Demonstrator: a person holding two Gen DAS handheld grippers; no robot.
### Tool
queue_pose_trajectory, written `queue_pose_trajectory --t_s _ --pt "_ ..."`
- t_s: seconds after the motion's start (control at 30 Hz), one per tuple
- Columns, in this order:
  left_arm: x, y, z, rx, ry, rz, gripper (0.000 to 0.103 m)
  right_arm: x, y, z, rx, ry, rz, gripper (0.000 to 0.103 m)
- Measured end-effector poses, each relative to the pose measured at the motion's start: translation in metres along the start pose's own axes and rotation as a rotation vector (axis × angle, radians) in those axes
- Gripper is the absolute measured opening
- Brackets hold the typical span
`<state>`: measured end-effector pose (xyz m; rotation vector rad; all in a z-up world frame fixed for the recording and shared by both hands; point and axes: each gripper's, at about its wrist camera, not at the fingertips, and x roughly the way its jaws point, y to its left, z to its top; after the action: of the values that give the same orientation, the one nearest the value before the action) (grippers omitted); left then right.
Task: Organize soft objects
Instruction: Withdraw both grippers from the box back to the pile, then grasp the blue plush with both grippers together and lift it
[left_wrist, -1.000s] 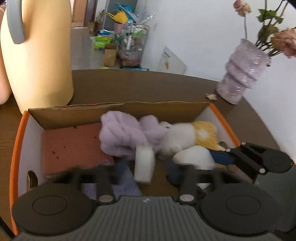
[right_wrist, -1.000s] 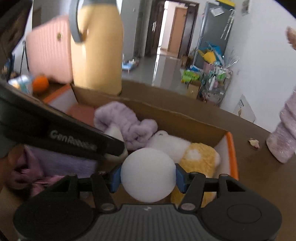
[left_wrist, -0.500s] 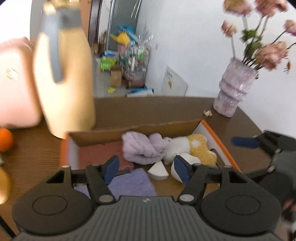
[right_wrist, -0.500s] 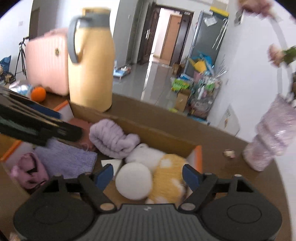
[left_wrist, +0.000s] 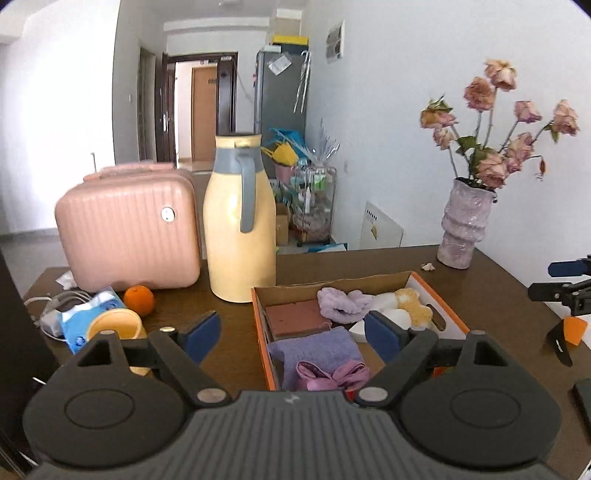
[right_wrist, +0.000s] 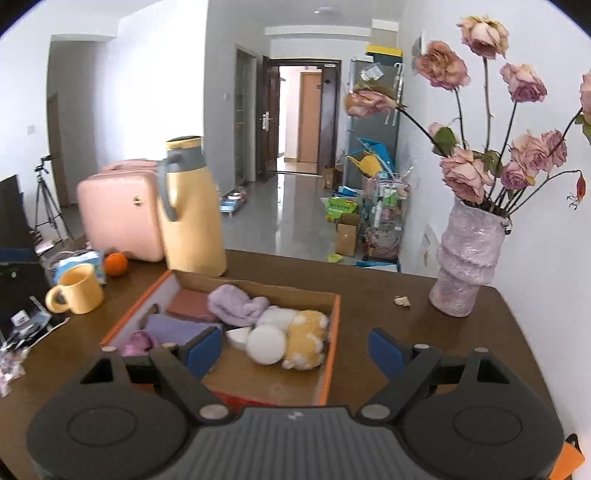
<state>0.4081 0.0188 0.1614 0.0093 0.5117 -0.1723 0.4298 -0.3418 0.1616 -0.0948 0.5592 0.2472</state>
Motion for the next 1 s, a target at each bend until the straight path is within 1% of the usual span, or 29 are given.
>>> queue_pose_trajectory --t_s 0.07,0.13,0.23,0.3,0.33,0.37,0.43,0.47,0.5,0.53,0.57,0.63,0.67,0.7,0.8,0.87,0.93,1.0 --pt "-0.016 -0.005 -0.003 0.027 -0.018 0.002 0.087 -0.01 0.011 -0.002 -0.014 -0.011 0.002 0.086" --pt "-0.032 -0.008 -0.008 0.038 -0.046 0.015 0.087 -0.024 0.02 -0.006 -0.016 -0.04 0.002 0.086" --pt "-0.051 -0.012 -0.024 0.033 -0.102 0.058 0.089 -0.048 0.033 -0.024 -0.001 -0.131 -0.004 0.087" --pt "-0.063 -0.017 -0.042 0.048 -0.137 0.091 0.089 -0.06 0.041 -0.04 0.0 -0.17 -0.007 0.087" --pt "-0.07 -0.019 -0.052 0.058 -0.157 0.095 0.089 -0.066 0.046 -0.051 -0.004 -0.184 -0.017 0.087" --pt "-0.078 -0.021 -0.062 0.067 -0.182 0.088 0.09 -0.071 0.05 -0.059 -0.007 -0.195 -0.023 0.087" --pt "-0.096 -0.023 -0.086 0.069 -0.231 0.076 0.097 -0.084 0.058 -0.082 -0.001 -0.219 -0.021 0.087" --pt "-0.103 -0.024 -0.1 0.063 -0.255 0.061 0.097 -0.09 0.06 -0.093 0.009 -0.228 -0.013 0.088" --pt "-0.108 -0.023 -0.114 0.053 -0.261 0.046 0.097 -0.095 0.063 -0.106 0.015 -0.234 -0.004 0.091" --pt "-0.112 -0.024 -0.131 0.042 -0.245 0.037 0.097 -0.101 0.067 -0.121 0.017 -0.238 0.003 0.095" --pt "-0.114 -0.025 -0.147 0.041 -0.229 0.034 0.097 -0.106 0.071 -0.137 0.016 -0.242 0.002 0.097" --pt "-0.12 -0.029 -0.178 0.055 -0.213 0.047 0.097 -0.112 0.078 -0.167 0.011 -0.239 0.002 0.098" --pt "-0.124 -0.031 -0.194 0.052 -0.203 0.056 0.097 -0.115 0.082 -0.183 0.013 -0.224 -0.002 0.098" --pt "-0.128 -0.03 -0.207 0.036 -0.187 0.055 0.097 -0.118 0.086 -0.197 0.013 -0.213 -0.003 0.098" --pt "-0.141 -0.023 -0.242 -0.035 -0.137 0.019 0.097 -0.129 0.097 -0.24 0.017 -0.19 0.012 0.098" --pt "-0.143 -0.018 -0.253 -0.036 -0.102 0.005 0.097 -0.128 0.098 -0.256 0.042 -0.153 0.029 0.098" --pt "-0.14 -0.014 -0.253 -0.021 -0.079 0.029 0.097 -0.12 0.098 -0.263 0.057 -0.096 0.034 0.098" --pt "-0.136 -0.011 -0.25 -0.02 -0.082 0.034 0.097 -0.113 0.099 -0.265 0.066 -0.078 -0.01 0.098"
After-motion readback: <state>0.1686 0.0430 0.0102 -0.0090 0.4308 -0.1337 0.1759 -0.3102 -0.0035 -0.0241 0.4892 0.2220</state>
